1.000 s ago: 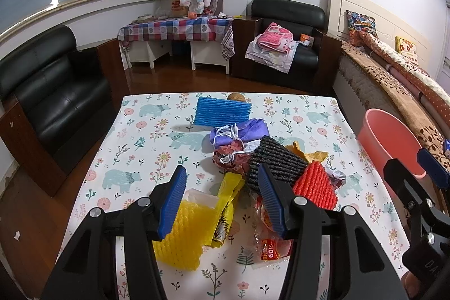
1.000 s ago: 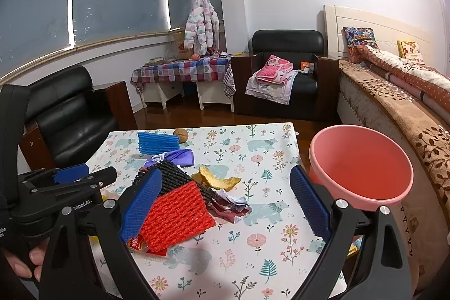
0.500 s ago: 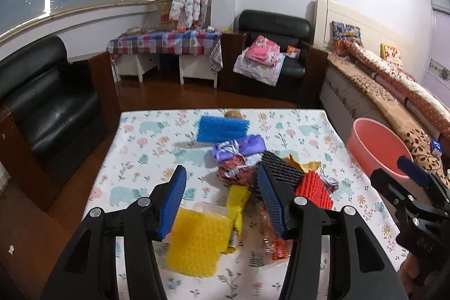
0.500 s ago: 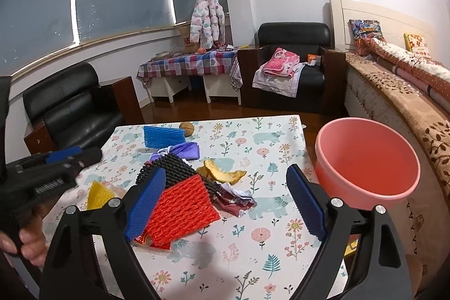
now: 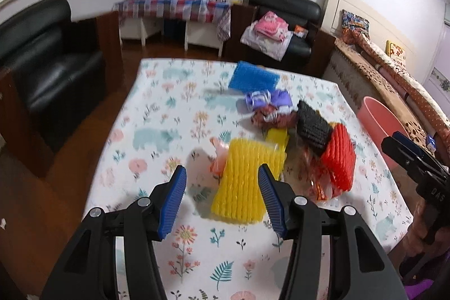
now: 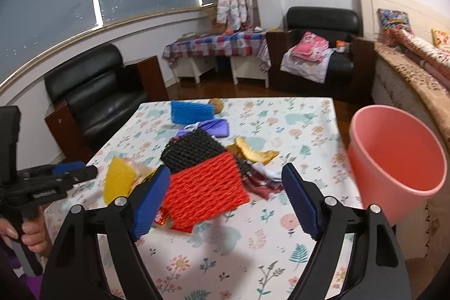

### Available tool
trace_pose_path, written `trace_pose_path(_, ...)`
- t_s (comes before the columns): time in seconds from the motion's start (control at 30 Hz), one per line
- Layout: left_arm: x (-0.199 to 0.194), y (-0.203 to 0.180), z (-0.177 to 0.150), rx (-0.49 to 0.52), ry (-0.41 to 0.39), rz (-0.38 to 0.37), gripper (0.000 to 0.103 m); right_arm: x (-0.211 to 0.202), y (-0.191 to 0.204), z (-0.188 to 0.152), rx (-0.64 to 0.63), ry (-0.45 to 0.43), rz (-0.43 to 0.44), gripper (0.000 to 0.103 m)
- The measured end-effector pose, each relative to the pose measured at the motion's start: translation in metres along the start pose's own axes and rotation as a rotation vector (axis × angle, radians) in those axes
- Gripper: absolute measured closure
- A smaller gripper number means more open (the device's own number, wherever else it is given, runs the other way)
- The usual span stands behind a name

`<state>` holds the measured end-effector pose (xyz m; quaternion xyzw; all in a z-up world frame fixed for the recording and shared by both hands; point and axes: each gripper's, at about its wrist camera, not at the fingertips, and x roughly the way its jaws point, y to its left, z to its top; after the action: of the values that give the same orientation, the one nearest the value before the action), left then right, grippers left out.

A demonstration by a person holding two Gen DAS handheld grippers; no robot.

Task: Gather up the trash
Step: 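Grasp the yellow mesh net with the left tool while the right tool grasps the red mesh net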

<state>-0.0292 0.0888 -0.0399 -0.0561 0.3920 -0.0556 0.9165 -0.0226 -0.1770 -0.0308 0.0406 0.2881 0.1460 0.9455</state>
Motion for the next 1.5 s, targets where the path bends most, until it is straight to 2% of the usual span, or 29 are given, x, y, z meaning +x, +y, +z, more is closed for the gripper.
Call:
trace_pose_path(0.1, 0.010, -0.004, 0.000, 0.017, 0.028, -0.032, 0.051, 0.001, 0.001, -0.001, -0.003, 0.008, 0.009, 0.021)
trace_pose_path(0.43, 0.034, -0.014, -0.004, 0.072, 0.072, -0.028, 0.051, 0.009, 0.001, -0.005, -0.002, 0.053, 0.037, 0.021)
trace_pose_path(0.5, 0.036, -0.014, -0.005, 0.073, 0.080, -0.035, 0.060, 0.010, 0.004, -0.005, -0.012, 0.056, 0.049, 0.021)
trace_pose_path(0.57, 0.038, -0.013, -0.007, 0.070, 0.089, -0.045, 0.076, 0.011, 0.007, -0.006, -0.024, 0.059, 0.057, 0.021)
trace_pose_path(0.7, 0.038, -0.011, -0.007, 0.061, 0.085, -0.064, 0.093, 0.013, 0.011, -0.007, -0.043, 0.072, 0.060, 0.021)
trace_pose_path(0.9, 0.029, -0.011, -0.004, 0.060, 0.042, -0.093, 0.094, 0.021, -0.003, -0.008, 0.029, 0.125, 0.078, 0.022)
trace_pose_path(1.07, 0.019, -0.008, 0.003, 0.056, -0.013, -0.124, 0.094, 0.034, -0.010, -0.015, 0.080, 0.226, 0.121, 0.023)
trace_pose_path(1.23, 0.015, -0.007, 0.006, 0.055, -0.032, -0.137, 0.094, 0.053, -0.017, -0.022, 0.179, 0.315, 0.194, 0.023)
trace_pose_path(1.3, 0.016, -0.007, 0.006, 0.051, -0.029, -0.142, 0.094, 0.059, -0.018, -0.019, 0.228, 0.325, 0.241, 0.026)
trace_pose_path(1.37, 0.015, -0.006, 0.006, 0.048, -0.029, -0.145, 0.094, 0.065, -0.019, -0.017, 0.253, 0.337, 0.253, 0.033)
trace_pose_path(1.43, 0.014, -0.006, 0.006, 0.048, -0.036, -0.141, 0.094, 0.071, -0.021, -0.016, 0.276, 0.344, 0.246, 0.053)
trace_pose_path(1.5, 0.012, -0.004, 0.008, 0.045, -0.040, -0.141, 0.094, 0.072, -0.022, -0.015, 0.273, 0.331, 0.226, 0.069)
